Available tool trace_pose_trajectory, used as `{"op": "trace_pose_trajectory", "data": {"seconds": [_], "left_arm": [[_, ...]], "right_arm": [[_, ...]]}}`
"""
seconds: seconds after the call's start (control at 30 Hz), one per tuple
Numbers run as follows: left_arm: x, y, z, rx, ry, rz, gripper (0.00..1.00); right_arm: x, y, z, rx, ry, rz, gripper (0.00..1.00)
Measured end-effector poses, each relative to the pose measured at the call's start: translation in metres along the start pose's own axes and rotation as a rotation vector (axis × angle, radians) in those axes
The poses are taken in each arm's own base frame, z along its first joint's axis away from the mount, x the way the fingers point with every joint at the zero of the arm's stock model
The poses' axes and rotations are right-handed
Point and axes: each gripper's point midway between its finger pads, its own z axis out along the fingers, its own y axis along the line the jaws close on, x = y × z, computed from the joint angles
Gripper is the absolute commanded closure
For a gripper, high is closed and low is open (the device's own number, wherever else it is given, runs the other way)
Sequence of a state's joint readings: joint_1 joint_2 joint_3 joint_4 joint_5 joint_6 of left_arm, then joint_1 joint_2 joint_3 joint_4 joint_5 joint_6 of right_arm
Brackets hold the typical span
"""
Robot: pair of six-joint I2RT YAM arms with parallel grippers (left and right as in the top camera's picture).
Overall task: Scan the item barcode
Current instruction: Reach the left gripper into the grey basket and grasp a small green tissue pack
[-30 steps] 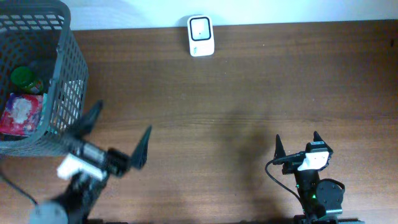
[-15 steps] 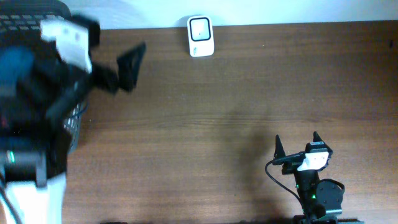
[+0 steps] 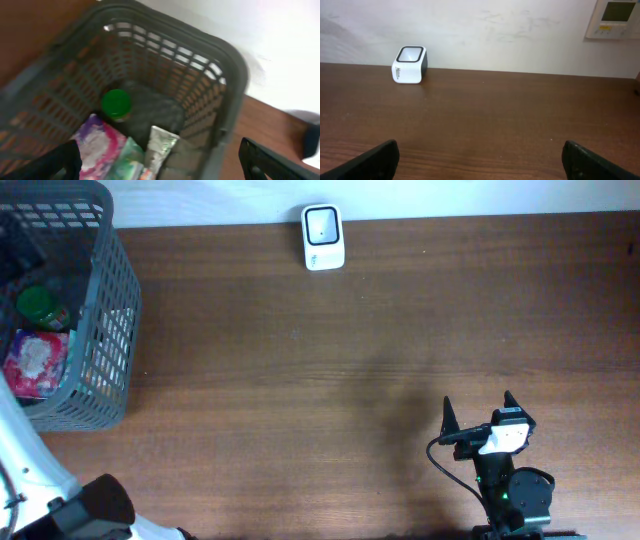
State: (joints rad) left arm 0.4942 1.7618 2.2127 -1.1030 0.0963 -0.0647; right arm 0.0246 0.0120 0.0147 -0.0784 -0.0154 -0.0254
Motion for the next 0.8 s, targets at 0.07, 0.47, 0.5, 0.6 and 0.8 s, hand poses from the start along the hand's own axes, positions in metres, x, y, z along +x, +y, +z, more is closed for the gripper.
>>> {"op": "trace_pose_trajectory", "data": {"seconds": [0.07,0.47,0.5,0.6,0.8], "left_arm": [[0.005,0.023,-0.001,-0.052,0.022,0.021,0.01],[0.117,0.103,0.081,-0.392,0.431,0.102,0.08],[0.117,0.102,0.082,-0.383,0.433,0.102,0.08],[0.13,0.092,0.091,-0.313,0.479,0.091,0.09],[0.201,0.085,0.118,-0.201,0.765,0.142,0.21]], "right_arm": [[0.0,0.0,0.0,0.0,0.0,0.0,0.01],[0.0,0.0,0.0,0.0,0.001,0.0,0.01],[0.0,0.0,0.0,0.0,0.0,0.0,0.01],[0.0,0.0,0.0,0.0,0.0,0.0,0.01],[0.0,0.0,0.0,0.0,0.0,0.0,0.01]]}}
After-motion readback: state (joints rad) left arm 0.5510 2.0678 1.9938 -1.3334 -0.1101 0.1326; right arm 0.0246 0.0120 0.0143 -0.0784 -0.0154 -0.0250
